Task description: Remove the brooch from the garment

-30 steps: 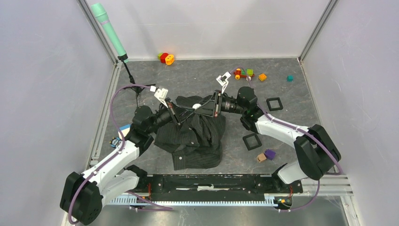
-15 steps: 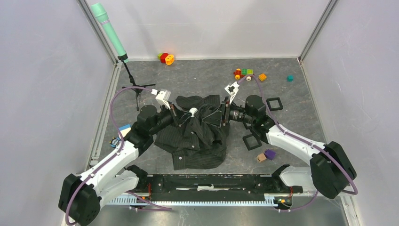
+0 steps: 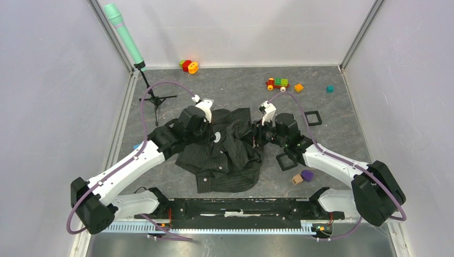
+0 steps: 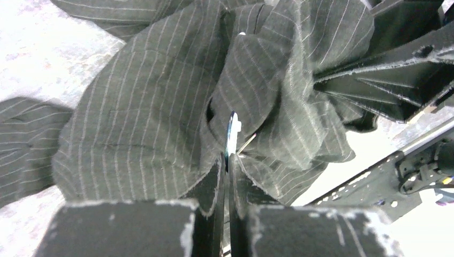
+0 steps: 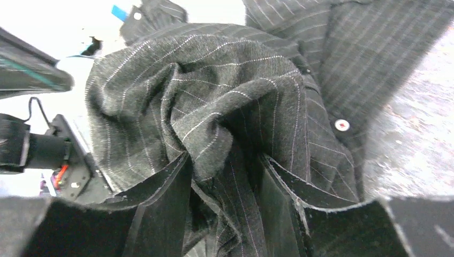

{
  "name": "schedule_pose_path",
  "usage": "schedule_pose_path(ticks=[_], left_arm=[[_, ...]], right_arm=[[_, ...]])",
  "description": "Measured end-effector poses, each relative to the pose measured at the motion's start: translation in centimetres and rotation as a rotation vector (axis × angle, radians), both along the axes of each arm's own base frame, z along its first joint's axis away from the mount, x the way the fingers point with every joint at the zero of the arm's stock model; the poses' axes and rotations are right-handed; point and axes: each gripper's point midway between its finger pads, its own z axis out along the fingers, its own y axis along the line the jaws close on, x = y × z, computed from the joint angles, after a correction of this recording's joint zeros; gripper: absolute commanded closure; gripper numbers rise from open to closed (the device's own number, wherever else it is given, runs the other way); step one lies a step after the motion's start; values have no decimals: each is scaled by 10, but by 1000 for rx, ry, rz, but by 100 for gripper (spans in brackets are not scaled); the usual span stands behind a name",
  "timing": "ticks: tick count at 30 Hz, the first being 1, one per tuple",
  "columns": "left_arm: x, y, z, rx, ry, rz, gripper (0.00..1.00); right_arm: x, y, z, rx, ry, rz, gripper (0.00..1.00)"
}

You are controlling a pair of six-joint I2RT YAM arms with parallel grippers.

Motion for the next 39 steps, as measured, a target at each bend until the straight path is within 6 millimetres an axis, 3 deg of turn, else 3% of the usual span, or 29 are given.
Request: schedule_pose_path(ticks=[3,7,13,19,24,30,33,36,39], left_arm=[[-10,14,5,75,33,-4,98],[-22,34,14,122,65,4,98],[-23,59,26,50,89,41,98],[-32,45,25,-143,123,-51,98],[-38,38,11,-231,181,-102,98],[-41,32,-9,-299,233,-140,98],[-44,29,-18,-325,260,-142,98],[-43,27,-18,-346,258,-144,98],[-39,23,-12,-384,243,-142,98]], right_arm=[[4,-9,-11,-59,0,-35,48],[4,-18,-20,-112,-7,-57,26],[-15,-25,-37,-162,-1,-25,29],[-41,-19,-80,-274,75,-15,33],[-35,-9,-119,-354,152,-64,34],[48,63,-106,-310,108,-135,27],[89,90,-77,-253,70,-146,15],[112,89,-40,-203,10,-170,8],[109,60,-5,-184,-40,-199,8]])
